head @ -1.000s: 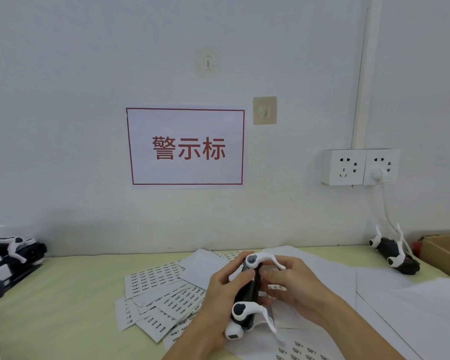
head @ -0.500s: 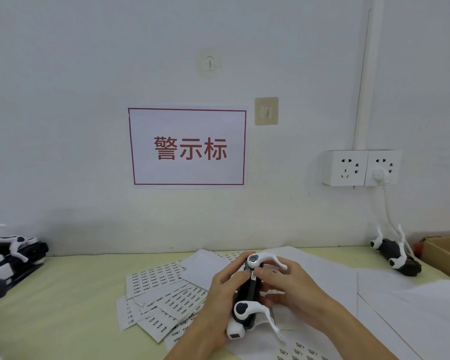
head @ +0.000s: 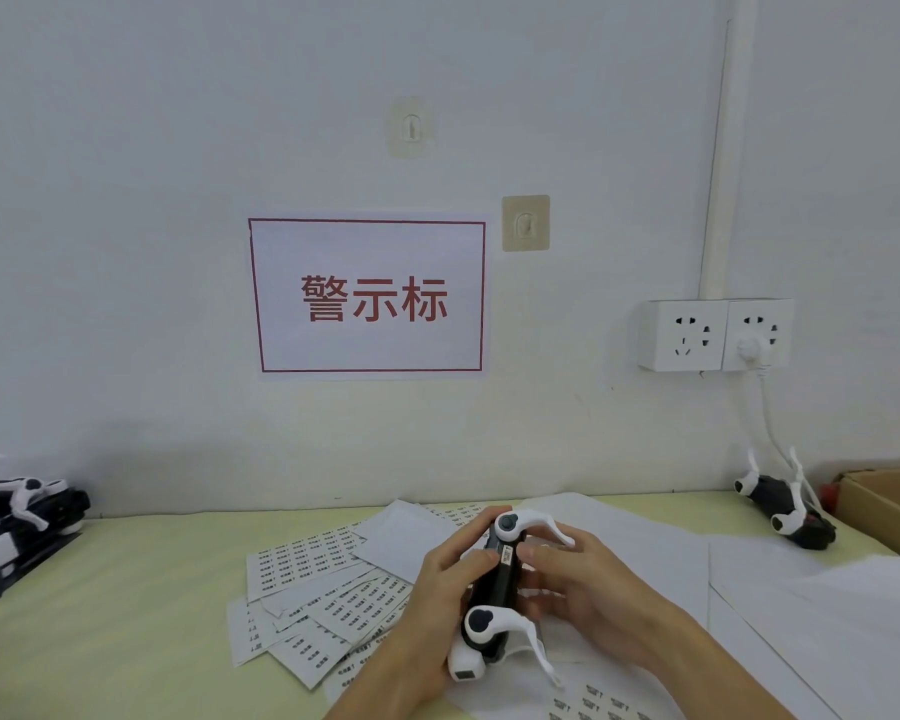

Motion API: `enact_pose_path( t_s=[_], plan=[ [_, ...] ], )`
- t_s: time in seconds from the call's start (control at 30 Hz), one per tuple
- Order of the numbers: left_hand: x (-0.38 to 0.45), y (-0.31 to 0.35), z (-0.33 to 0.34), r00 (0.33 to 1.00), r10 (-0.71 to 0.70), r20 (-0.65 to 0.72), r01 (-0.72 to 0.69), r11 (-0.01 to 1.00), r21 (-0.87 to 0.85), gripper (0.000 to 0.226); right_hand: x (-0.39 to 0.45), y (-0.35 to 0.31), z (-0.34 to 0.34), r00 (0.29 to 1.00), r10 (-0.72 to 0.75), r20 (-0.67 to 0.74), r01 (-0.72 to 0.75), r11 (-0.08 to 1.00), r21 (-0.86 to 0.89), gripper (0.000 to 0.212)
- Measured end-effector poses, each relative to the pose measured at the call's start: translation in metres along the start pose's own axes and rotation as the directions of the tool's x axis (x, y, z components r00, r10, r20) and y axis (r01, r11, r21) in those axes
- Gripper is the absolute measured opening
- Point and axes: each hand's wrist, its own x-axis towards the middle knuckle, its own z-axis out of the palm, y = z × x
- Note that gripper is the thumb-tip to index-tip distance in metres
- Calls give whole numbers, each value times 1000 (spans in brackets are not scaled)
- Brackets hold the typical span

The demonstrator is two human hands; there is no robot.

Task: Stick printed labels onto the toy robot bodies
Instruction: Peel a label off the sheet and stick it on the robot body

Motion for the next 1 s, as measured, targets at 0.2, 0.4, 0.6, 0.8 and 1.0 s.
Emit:
enact_pose_path(
  t_s=[0.2, 0.4, 0.6, 0.8, 1.0],
  plan=[
    [0, 1, 0, 1000, -2, 0, 2, 1000, 10, 39, 1, 3, 0, 1000, -29, 3, 29, 999, -29, 34],
    [-3, 3, 2, 1000, -1, 3, 0, 999, 37, 36, 1, 2, -1, 1000, -18, 9, 18, 1000, -10, 37],
    [-4, 5, 4, 999, -4, 50, 3, 1000, 28, 31, 0, 2, -1, 1000, 13, -19, -13, 1000, -20, 42],
    [0, 2, 2, 998, -29, 53, 26, 998, 55, 39, 1, 3, -1, 998, 31, -54, -31, 999, -15, 39],
    [2, -3, 0, 997, -70, 44, 69, 998, 12, 44, 3, 5, 2, 992, 9, -127, -10, 1000, -7, 35]
  ],
)
